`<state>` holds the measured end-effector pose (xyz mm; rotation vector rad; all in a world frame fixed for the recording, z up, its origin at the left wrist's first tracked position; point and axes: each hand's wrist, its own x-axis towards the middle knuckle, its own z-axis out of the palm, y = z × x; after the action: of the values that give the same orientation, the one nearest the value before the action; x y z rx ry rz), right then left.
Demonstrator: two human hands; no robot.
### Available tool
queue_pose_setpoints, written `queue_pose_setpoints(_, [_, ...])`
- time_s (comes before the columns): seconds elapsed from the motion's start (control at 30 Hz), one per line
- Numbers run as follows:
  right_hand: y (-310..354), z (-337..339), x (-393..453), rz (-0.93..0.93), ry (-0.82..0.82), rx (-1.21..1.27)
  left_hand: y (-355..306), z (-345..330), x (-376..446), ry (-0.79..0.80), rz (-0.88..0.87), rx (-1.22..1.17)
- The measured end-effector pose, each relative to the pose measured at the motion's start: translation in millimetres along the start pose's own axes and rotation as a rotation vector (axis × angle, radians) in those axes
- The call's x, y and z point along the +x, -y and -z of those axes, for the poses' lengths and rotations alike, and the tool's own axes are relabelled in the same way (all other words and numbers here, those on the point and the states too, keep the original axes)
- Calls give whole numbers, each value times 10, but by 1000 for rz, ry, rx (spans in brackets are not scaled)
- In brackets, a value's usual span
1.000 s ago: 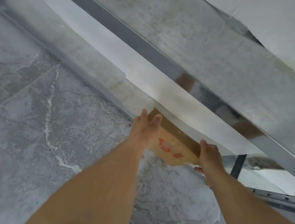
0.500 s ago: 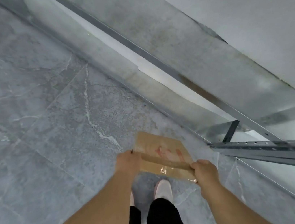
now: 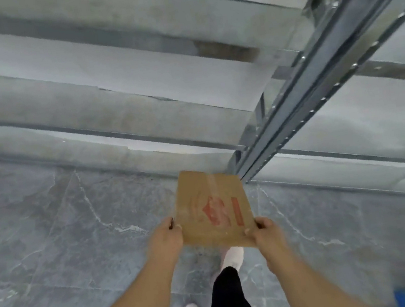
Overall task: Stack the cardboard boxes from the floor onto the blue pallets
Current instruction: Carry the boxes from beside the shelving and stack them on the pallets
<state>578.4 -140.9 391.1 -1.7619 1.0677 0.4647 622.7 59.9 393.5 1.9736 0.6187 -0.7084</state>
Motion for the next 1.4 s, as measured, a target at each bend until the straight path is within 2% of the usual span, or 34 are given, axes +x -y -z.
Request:
queue_pose_setpoints(0.17, [-432,712,-519,-28,-159,154,-279,-445,-627,117,-140,16])
queue_pose_setpoints(0.3, [-822,1327,-813,-62,-302,279,-470,-1014,-1025,181,-222,133])
queue_pose_setpoints(0.53, [-1668,2500,-1207,-50,-531,434,-820,-2272,-1848,321,-437,327])
queue_pose_setpoints(0.8, [-2839,3667,-1535,-150,-781,657,-1040,-3761,-3009,479,-618,604])
queue_pose_setpoints(1.13, [-4056,4465,-1812,-278,-976,867,-834,-5169,-3927,707,-727,722])
queue_pose_setpoints(1.4, [-4594,4831,-1687,-383,-1110,1076,-853,-6117,-4258,835,-808,870])
